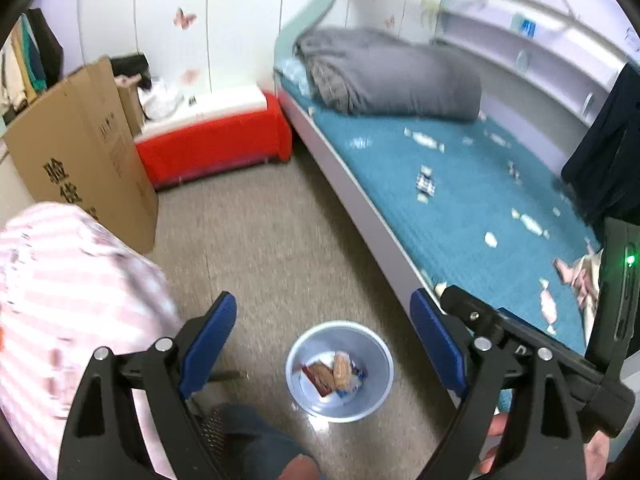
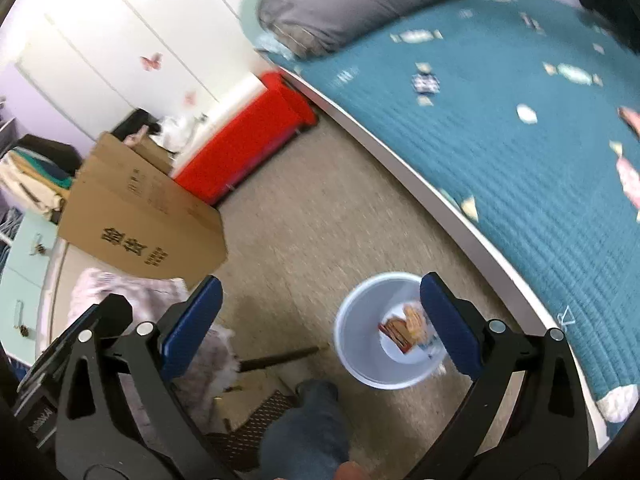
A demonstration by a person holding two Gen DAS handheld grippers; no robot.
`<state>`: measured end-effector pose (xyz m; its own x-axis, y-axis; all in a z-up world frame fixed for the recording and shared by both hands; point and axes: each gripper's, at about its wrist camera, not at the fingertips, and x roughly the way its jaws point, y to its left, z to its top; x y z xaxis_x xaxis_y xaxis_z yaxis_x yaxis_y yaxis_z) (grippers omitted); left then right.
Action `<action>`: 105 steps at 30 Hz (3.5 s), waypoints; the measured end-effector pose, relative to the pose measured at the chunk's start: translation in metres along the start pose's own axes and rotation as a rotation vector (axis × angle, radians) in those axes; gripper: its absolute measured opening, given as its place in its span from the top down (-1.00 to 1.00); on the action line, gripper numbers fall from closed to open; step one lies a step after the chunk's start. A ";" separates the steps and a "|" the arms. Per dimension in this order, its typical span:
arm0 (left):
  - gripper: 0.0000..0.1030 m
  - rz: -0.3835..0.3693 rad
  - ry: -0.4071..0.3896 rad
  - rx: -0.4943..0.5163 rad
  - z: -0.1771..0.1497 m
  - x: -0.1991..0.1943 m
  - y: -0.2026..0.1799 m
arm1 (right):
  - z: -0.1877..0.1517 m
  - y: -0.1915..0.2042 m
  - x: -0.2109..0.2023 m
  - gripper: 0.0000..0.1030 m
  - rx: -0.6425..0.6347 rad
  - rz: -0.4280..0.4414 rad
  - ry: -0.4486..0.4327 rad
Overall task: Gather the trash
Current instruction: 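Carry both items to the blue bin and release them inside, then move both tools back over the table, then grasp the blue cookie packet with the left tool while the right grasps the orange lid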
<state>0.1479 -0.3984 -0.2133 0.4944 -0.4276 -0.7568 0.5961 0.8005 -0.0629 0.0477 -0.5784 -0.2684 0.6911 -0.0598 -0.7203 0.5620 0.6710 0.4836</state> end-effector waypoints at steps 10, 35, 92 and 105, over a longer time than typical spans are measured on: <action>-0.68 0.018 -0.154 -0.049 0.003 -0.094 0.053 | -0.008 0.097 -0.067 -0.88 -0.152 0.093 -0.109; -0.68 0.178 -0.346 -0.296 -0.063 -0.231 0.248 | -0.086 0.296 -0.090 -0.88 -0.582 0.260 -0.073; 0.99 0.314 -0.103 -0.556 -0.203 -0.212 0.475 | -0.185 0.385 0.044 0.43 -0.890 0.271 0.203; -0.38 0.407 -0.116 -0.493 -0.215 -0.242 0.454 | -0.166 0.349 0.010 0.43 -0.838 0.278 0.174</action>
<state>0.1626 0.1588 -0.1987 0.7009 -0.0700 -0.7099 0.0004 0.9952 -0.0977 0.1755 -0.2219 -0.1896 0.6356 0.2525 -0.7296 -0.1781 0.9675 0.1797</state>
